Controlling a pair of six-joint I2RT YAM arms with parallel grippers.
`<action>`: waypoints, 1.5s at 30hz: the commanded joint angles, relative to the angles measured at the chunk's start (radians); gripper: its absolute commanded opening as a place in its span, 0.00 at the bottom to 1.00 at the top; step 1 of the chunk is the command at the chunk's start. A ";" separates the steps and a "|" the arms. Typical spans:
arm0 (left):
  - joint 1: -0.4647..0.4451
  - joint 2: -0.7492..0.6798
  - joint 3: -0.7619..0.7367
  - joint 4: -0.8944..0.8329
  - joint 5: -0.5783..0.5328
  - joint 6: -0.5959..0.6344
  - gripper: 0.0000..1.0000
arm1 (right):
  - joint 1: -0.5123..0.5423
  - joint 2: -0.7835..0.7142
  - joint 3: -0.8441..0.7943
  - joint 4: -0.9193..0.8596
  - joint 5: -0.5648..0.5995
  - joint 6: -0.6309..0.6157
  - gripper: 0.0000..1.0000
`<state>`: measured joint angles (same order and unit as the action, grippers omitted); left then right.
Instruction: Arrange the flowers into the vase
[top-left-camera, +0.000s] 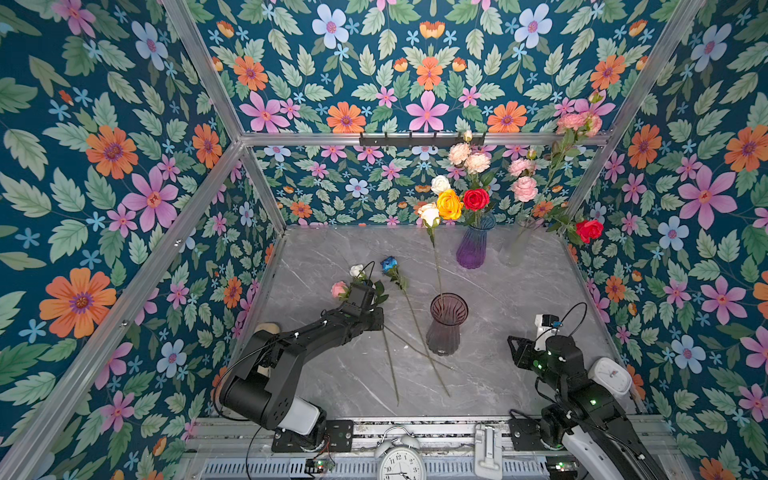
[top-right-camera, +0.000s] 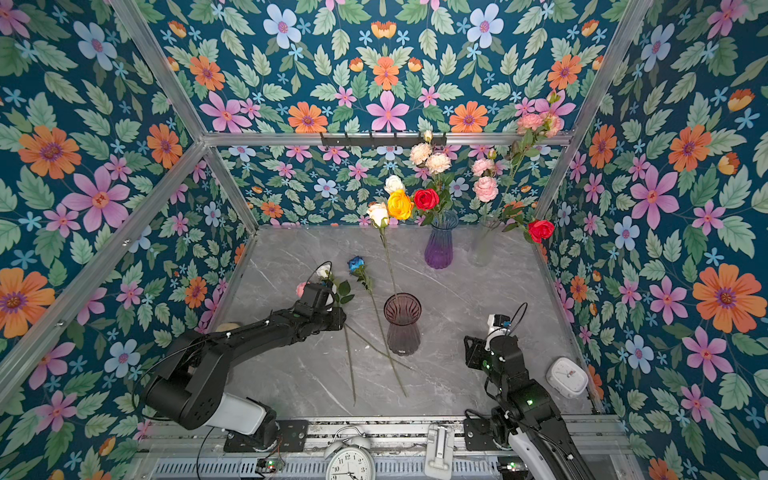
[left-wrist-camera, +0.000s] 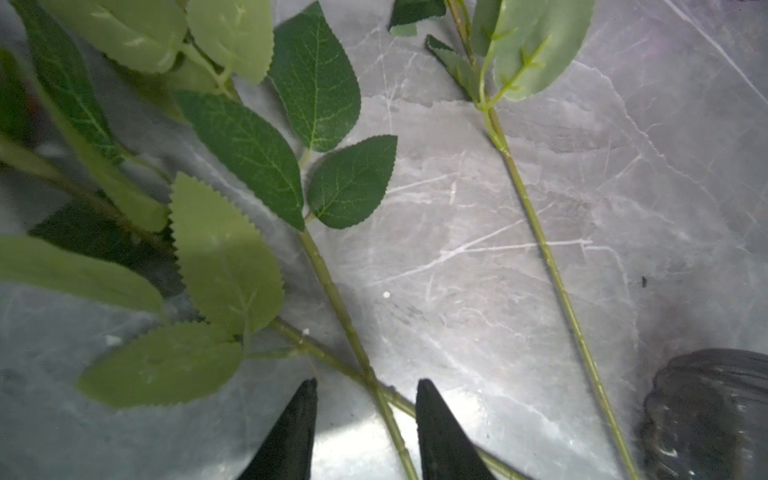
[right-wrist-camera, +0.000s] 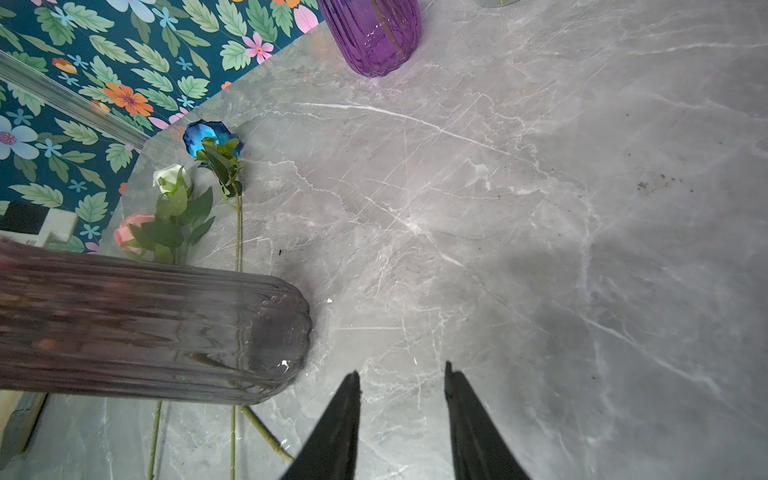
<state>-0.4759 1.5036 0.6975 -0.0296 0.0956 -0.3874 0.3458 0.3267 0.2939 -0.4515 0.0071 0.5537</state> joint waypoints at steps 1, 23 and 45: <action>0.000 0.029 0.029 -0.005 -0.024 0.003 0.37 | 0.002 0.000 0.001 0.011 -0.001 -0.005 0.37; -0.001 0.133 0.089 -0.034 -0.064 -0.009 0.08 | 0.002 0.016 0.001 0.020 -0.004 -0.007 0.37; -0.003 -0.564 -0.035 0.240 0.017 -0.124 0.00 | 0.002 0.021 0.003 0.019 0.001 -0.005 0.37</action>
<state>-0.4778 0.9726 0.6518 0.1272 0.0616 -0.4713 0.3462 0.3458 0.2939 -0.4507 0.0040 0.5533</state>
